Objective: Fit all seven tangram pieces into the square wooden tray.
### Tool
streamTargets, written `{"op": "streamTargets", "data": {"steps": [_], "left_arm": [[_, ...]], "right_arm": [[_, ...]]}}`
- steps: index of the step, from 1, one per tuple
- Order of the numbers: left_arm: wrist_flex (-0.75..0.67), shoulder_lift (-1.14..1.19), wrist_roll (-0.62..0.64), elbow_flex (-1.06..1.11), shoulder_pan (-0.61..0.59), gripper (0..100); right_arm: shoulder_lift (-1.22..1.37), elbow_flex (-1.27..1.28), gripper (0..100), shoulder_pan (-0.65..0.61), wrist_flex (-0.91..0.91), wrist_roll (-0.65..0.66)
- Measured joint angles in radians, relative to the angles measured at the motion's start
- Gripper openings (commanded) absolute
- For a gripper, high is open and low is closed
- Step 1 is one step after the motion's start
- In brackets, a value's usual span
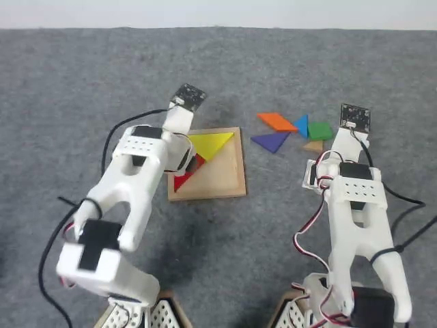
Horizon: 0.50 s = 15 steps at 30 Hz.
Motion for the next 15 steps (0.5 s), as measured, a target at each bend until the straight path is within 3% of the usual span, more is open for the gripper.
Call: {"op": "streamTargets", "data": {"steps": [3,7,15], "left_arm": [[-0.005,-0.112,0.009,0.066,-0.005,21],[-0.112,-0.247,0.015,0.196,0.026,21],[-0.152,-0.091,0.015,0.084,0.144,21]], "right_arm": [[0.0,0.0,10.5,0.0,0.0,0.0],[0.0,0.0,10.5,-0.028,0.0,0.0],[0.0,0.0,10.5,-0.034,0.0,0.0]]}}
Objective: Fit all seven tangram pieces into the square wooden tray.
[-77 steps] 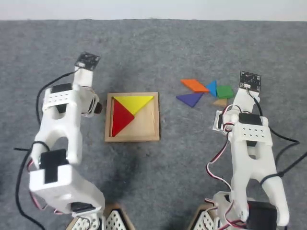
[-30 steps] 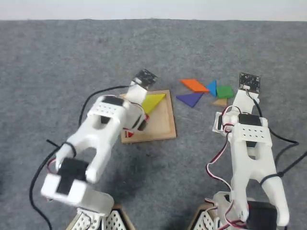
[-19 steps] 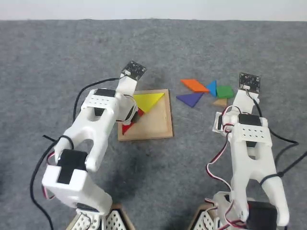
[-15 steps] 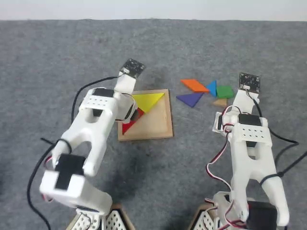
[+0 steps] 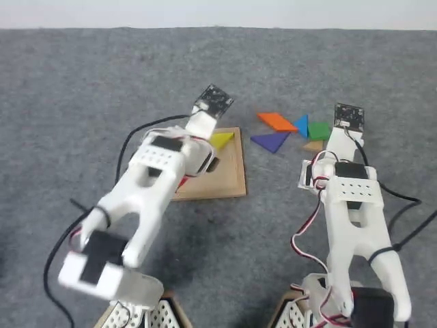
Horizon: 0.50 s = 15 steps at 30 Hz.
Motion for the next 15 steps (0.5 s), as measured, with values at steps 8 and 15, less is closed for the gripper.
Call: {"op": "streamTargets", "data": {"steps": [8,15], "left_arm": [[0.04,0.292,0.0,-0.247,-0.029,21],[0.046,0.321,0.005,-0.293,-0.071,21]], "right_arm": [[0.0,0.0,10.5,0.0,0.0,0.0],[0.0,0.0,10.5,0.0,0.0,0.0]]}}
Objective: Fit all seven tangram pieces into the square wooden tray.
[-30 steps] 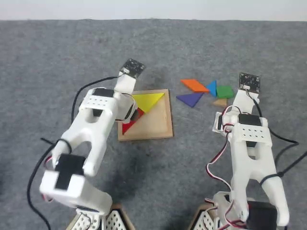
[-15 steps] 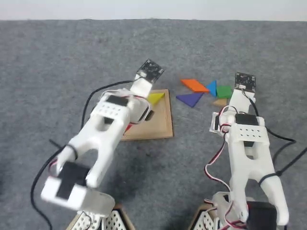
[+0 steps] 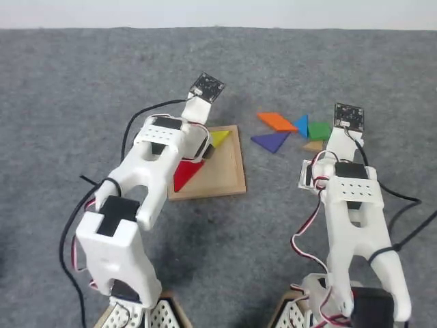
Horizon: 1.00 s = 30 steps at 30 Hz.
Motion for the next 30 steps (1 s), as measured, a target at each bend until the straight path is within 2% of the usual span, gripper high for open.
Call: {"op": "streamTargets", "data": {"steps": [8,12,16,19,30], "left_arm": [[0.063,-0.08,-0.005,0.025,-0.011,21],[0.066,-0.212,-0.005,0.157,-0.008,21],[0.068,-0.33,-0.009,0.301,0.057,21],[0.068,-0.336,-0.02,0.333,0.1,21],[0.103,-0.226,-0.031,0.282,0.118,19]], "right_arm": [[0.0,0.0,10.5,0.0,0.0,0.0],[0.0,0.0,10.4,0.0,0.0,0.0],[0.0,0.0,10.3,0.0,0.0,0.0],[0.0,0.0,10.3,0.0,0.0,0.0],[0.0,0.0,10.5,0.002,0.0,0.0]]}}
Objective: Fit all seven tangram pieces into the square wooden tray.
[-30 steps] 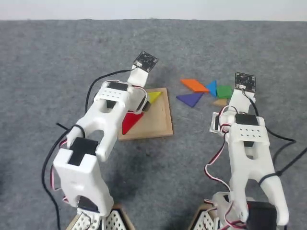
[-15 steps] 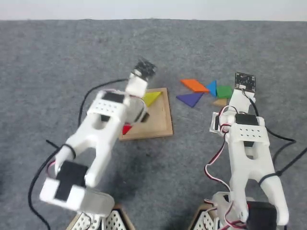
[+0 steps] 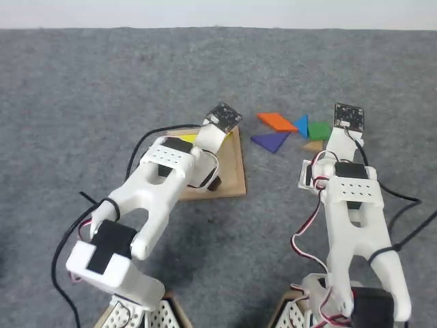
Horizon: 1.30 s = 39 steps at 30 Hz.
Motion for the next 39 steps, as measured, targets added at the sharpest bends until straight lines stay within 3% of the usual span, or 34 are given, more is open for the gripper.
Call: {"op": "streamTargets", "data": {"steps": [5,12,19,24,29,34,39], "left_arm": [[0.026,-0.021,-0.02,0.029,0.041,19],[0.057,-0.181,-0.02,0.189,0.117,19],[0.132,-0.361,-0.02,0.207,0.129,19],[0.132,-0.531,0.072,0.153,0.043,19],[0.077,-0.667,0.298,0.172,-0.132,19],[-0.075,-0.684,0.391,0.322,-0.236,19],[-0.155,-0.684,0.399,0.388,-0.256,19]], "right_arm": [[0.0,0.0,10.5,0.0,0.0,0.0],[0.0,0.0,10.4,0.0,0.0,0.0],[0.0,0.0,10.5,0.0,0.0,0.0],[0.0,0.0,10.5,0.0,0.0,0.035],[0.031,-0.044,10.6,0.0,0.025,0.19],[0.187,-0.33,18.7,-0.017,0.163,0.27],[0.482,-0.73,28.6,-0.149,0.292,0.407]]}}
